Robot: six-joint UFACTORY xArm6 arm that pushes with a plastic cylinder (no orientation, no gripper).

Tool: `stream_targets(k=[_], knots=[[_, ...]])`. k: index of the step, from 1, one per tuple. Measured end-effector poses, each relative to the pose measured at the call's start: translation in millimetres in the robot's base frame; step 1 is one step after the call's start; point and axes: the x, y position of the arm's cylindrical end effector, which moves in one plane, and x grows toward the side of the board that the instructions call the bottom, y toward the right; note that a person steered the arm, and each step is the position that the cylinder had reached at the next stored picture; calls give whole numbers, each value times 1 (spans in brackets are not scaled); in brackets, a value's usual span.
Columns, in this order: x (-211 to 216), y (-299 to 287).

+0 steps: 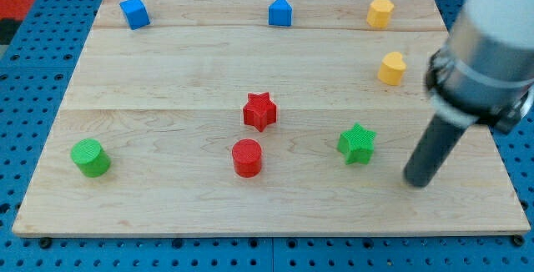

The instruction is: Move green circle towards center left

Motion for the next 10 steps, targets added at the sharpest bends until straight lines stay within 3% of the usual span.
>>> stream_targets(k=[1, 2, 3, 4, 5, 10], knots=[[40, -114], [43, -236], [40, -359], [4, -409], [-43, -423], [-23, -345]])
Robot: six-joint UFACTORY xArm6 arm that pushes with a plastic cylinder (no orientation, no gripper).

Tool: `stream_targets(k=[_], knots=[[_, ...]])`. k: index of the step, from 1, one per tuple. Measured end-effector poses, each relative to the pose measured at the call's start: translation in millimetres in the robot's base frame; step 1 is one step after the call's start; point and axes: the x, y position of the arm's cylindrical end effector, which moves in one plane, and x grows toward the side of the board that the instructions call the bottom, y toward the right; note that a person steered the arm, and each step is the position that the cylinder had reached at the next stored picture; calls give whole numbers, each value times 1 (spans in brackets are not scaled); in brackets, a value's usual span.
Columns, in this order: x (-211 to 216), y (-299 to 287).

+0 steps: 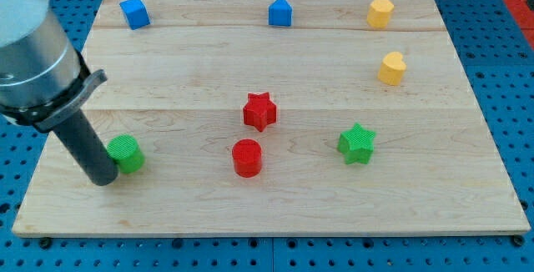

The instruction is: Move green circle towards center left

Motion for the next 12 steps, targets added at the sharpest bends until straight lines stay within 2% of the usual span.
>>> stream_targets(k=[2, 4, 6, 7, 11, 12], knots=[[0, 35], [-29, 5], [-54, 22], [-82, 19], [-133, 93], [-134, 56]])
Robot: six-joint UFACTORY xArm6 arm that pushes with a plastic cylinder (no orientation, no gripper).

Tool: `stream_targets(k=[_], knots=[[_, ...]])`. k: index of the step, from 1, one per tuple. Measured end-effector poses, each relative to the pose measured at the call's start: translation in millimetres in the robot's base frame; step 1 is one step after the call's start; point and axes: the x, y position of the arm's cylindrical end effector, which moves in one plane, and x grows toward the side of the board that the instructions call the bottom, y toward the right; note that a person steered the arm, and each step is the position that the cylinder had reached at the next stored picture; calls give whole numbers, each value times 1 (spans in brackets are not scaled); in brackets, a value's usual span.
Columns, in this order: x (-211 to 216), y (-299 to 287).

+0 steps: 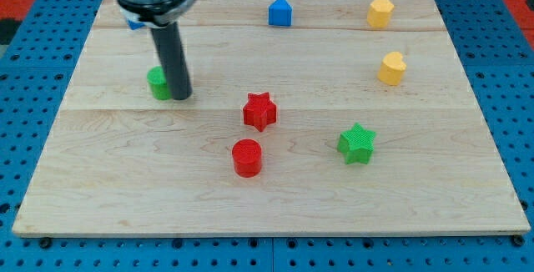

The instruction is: Move green circle towards center left

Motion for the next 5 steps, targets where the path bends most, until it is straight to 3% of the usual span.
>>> stream_targets(k=[2, 5], knots=[[-13, -41], [-18, -23]])
